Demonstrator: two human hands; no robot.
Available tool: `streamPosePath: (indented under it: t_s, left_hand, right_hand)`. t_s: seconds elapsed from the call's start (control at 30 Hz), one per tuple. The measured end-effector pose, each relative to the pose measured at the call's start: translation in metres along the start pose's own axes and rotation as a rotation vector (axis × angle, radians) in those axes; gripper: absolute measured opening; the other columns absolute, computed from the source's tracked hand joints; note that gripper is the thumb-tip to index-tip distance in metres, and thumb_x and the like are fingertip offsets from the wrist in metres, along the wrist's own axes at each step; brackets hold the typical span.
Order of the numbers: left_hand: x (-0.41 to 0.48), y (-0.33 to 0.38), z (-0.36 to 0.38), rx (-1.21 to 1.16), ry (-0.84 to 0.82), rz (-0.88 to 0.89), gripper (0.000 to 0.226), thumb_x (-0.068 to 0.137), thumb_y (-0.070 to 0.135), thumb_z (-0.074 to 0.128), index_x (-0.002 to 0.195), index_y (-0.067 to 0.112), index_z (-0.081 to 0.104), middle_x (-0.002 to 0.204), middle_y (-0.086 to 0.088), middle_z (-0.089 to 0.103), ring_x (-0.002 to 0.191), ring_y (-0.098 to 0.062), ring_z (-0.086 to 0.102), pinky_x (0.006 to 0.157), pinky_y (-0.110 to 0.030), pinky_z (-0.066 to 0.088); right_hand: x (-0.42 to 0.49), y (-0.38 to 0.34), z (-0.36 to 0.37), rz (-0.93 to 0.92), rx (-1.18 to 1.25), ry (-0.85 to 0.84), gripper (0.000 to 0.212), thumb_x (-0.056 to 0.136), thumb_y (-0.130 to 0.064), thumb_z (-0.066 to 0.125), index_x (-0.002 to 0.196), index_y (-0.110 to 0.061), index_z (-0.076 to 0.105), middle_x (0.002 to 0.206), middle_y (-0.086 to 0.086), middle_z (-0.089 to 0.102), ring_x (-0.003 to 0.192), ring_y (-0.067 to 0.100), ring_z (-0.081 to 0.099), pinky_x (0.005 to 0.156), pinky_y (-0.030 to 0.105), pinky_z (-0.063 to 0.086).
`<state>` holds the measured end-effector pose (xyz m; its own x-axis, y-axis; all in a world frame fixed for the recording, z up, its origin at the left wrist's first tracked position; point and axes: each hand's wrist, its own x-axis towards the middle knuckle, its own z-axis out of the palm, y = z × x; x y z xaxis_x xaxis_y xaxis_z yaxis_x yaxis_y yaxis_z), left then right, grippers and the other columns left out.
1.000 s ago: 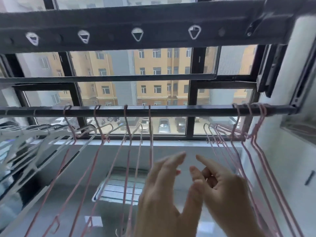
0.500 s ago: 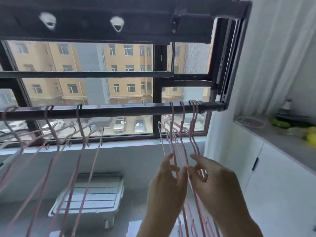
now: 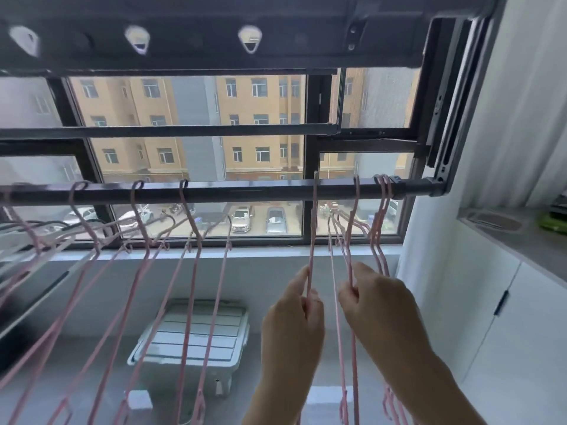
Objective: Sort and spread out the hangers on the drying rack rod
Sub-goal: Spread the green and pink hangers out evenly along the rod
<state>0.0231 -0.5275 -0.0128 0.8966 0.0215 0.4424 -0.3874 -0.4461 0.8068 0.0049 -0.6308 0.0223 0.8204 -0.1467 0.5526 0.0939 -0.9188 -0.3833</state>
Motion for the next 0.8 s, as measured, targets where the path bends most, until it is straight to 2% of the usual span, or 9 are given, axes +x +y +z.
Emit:
streamPosePath:
  t_s: [0.07,0.13,0.2,0.3,0.43,0.5,0.67,0.73,0.8]
  left_hand:
    - [0.002,-0.004,-0.007,0.02,0.031,-0.005,0.041,0.091,0.02,0.046,0.131,0.029,0.046,0.041,0.005,0.042,0.042,-0.006,0.045,0.043,-0.014,0.03]
    - [0.003,-0.008,-0.014,0.026,0.043,-0.014,0.041,0.091,0.019,0.045,0.131,0.03,0.046,0.042,0.007,0.043,0.043,-0.006,0.046,0.042,-0.014,0.032]
    - [0.003,-0.012,-0.02,0.025,0.049,-0.017,0.043,0.091,0.018,0.044,0.131,0.033,0.045,0.047,0.006,0.05,0.046,-0.008,0.051,0.046,-0.02,0.041]
    - [0.005,-0.02,-0.03,0.023,0.087,-0.038,0.045,0.091,0.018,0.044,0.131,0.038,0.043,0.052,0.004,0.056,0.051,-0.009,0.055,0.055,-0.027,0.047]
    - [0.005,-0.031,-0.042,0.004,0.117,-0.072,0.045,0.091,0.02,0.042,0.13,0.041,0.043,0.049,0.004,0.052,0.05,-0.013,0.054,0.056,-0.036,0.05]
    - [0.005,-0.036,-0.047,0.007,0.135,-0.074,0.044,0.09,0.024,0.04,0.13,0.041,0.044,0.048,0.002,0.051,0.048,-0.015,0.054,0.054,-0.037,0.05]
    - [0.003,-0.041,-0.058,0.038,0.166,-0.072,0.044,0.091,0.017,0.044,0.132,0.034,0.044,0.047,0.003,0.05,0.047,-0.007,0.051,0.047,-0.02,0.04]
    - [0.002,-0.042,-0.061,0.037,0.169,-0.074,0.043,0.091,0.017,0.045,0.132,0.032,0.045,0.047,0.002,0.052,0.047,-0.006,0.052,0.047,-0.018,0.04]
    - [0.001,-0.043,-0.063,0.037,0.171,-0.077,0.043,0.092,0.018,0.045,0.132,0.031,0.043,0.05,0.0,0.056,0.049,-0.008,0.054,0.048,-0.017,0.042]
  right_hand:
    - [0.001,-0.003,0.004,-0.049,0.049,0.048,0.011,0.082,-0.012,0.063,0.089,-0.005,0.066,0.05,-0.013,0.036,0.037,0.001,0.037,0.047,0.006,0.037]
    - [0.002,-0.007,0.007,-0.096,0.082,0.053,0.006,0.079,-0.009,0.066,0.084,-0.006,0.066,0.047,-0.016,0.031,0.033,-0.001,0.031,0.045,0.001,0.03]
    - [0.003,-0.012,0.011,-0.142,0.099,0.036,0.007,0.077,-0.008,0.068,0.084,-0.007,0.066,0.047,-0.014,0.037,0.034,0.001,0.038,0.044,0.004,0.037]
    - [0.005,-0.019,0.016,-0.182,0.086,0.018,0.002,0.079,-0.009,0.066,0.08,-0.008,0.064,0.046,-0.009,0.04,0.035,0.008,0.045,0.041,0.018,0.047]
    - [0.008,-0.032,0.02,-0.228,0.067,0.008,0.005,0.075,-0.009,0.068,0.079,-0.008,0.066,0.045,-0.012,0.031,0.034,0.004,0.029,0.044,-0.001,0.02]
    - [0.009,-0.037,0.023,-0.243,0.058,-0.002,0.008,0.072,-0.008,0.07,0.079,-0.008,0.067,0.045,-0.011,0.031,0.036,0.005,0.029,0.044,0.004,0.022]
    - [0.009,-0.04,0.031,-0.26,0.045,-0.023,0.006,0.076,-0.008,0.064,0.082,-0.005,0.065,0.043,-0.003,0.042,0.034,0.014,0.045,0.038,0.023,0.045]
    - [0.008,-0.041,0.032,-0.261,0.056,-0.027,0.005,0.077,-0.007,0.063,0.081,-0.006,0.065,0.044,-0.004,0.04,0.034,0.012,0.041,0.038,0.016,0.04]
    - [0.007,-0.042,0.031,-0.25,0.061,-0.037,0.006,0.075,-0.006,0.065,0.081,-0.006,0.066,0.044,-0.008,0.034,0.034,0.007,0.033,0.041,0.003,0.025]
